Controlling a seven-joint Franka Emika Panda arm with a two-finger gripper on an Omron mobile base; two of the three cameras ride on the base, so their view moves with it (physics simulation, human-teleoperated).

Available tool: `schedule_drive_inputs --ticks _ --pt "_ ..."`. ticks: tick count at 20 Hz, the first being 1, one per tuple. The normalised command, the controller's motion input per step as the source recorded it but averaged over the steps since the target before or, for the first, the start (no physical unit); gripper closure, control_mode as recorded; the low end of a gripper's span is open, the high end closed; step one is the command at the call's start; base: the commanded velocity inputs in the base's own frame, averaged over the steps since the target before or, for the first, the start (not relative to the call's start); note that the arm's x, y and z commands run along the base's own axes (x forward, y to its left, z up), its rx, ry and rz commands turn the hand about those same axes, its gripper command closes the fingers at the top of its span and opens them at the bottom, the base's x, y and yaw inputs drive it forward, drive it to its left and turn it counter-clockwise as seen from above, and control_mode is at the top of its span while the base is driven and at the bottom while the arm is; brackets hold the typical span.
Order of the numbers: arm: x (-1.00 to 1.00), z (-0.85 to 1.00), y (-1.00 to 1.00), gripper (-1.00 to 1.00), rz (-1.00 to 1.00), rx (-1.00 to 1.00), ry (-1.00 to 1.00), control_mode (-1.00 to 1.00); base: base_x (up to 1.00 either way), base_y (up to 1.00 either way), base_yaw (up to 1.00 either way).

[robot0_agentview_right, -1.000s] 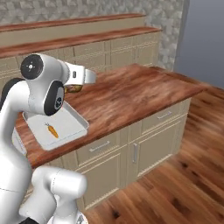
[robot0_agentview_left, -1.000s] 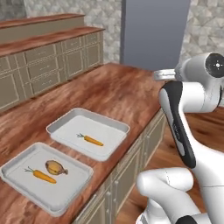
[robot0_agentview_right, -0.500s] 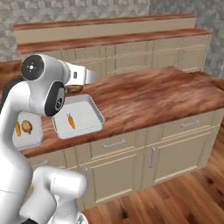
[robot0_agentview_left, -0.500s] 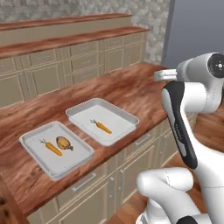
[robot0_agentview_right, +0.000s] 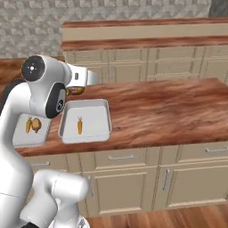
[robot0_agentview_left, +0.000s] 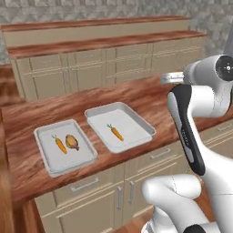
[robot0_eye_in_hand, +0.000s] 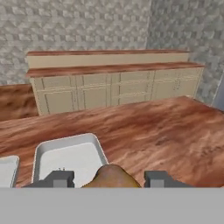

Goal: Place one carrot and one chicken drumstick in each tupperware on the nearby counter, to pack two identical lunches.

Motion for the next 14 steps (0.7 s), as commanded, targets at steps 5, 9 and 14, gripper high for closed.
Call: schedule_drive_inputs --ticks 5,9,14 --pt "0.00 0.00 0.00 1.00 0.00 0.00 0.00 1.00 0.39 -0.48 0.44" --pt "0.00 0.00 0.00 1.00 0.00 0.00 0.00 1.00 0.48 -0.07 0.38" --pt "0.00 0.00 0.00 1.00 0.00 0.00 0.00 1.00 0.38 0.00 0.33"
